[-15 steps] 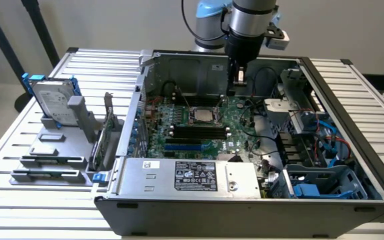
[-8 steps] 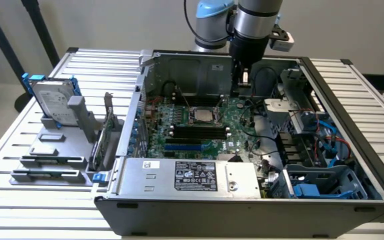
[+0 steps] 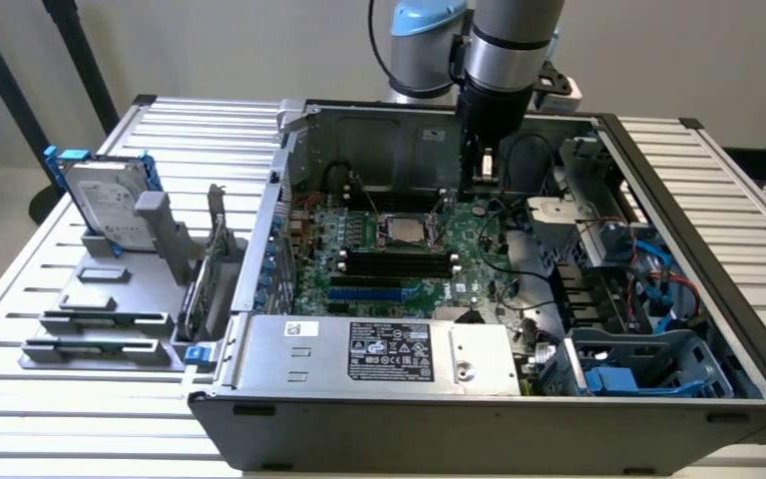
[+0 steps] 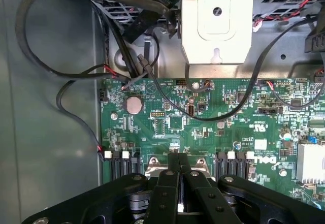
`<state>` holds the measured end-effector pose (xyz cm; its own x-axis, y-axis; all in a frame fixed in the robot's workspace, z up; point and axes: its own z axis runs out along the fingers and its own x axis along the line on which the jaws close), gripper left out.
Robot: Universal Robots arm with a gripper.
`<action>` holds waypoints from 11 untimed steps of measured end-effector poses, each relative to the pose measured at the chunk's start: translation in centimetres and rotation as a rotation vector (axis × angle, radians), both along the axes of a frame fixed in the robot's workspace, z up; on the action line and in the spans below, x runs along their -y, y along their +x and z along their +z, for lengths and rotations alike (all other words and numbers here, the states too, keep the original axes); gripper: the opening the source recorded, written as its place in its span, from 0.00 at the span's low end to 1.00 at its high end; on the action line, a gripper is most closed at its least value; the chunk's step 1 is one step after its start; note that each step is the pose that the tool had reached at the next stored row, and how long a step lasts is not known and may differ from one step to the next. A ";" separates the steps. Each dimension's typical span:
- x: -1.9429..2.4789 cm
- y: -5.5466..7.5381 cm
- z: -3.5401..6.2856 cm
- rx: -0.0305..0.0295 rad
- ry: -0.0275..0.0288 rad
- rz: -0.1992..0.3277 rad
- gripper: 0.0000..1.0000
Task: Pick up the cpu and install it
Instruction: 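Close the cpu cover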
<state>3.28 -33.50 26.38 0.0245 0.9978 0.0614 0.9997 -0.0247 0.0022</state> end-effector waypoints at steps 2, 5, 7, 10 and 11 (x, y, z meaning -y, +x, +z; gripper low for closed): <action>0.00 0.0 -0.36 0.0000 0.0001 0.000 0.11; 0.00 -0.1 -0.54 -0.0137 -0.0002 0.000 0.11; 0.00 -0.2 -0.55 -0.0398 0.0000 0.000 0.11; 0.01 -0.8 -0.55 -0.0621 0.0000 0.000 0.11; 0.02 -1.0 -0.55 -0.0663 0.0000 0.000 0.11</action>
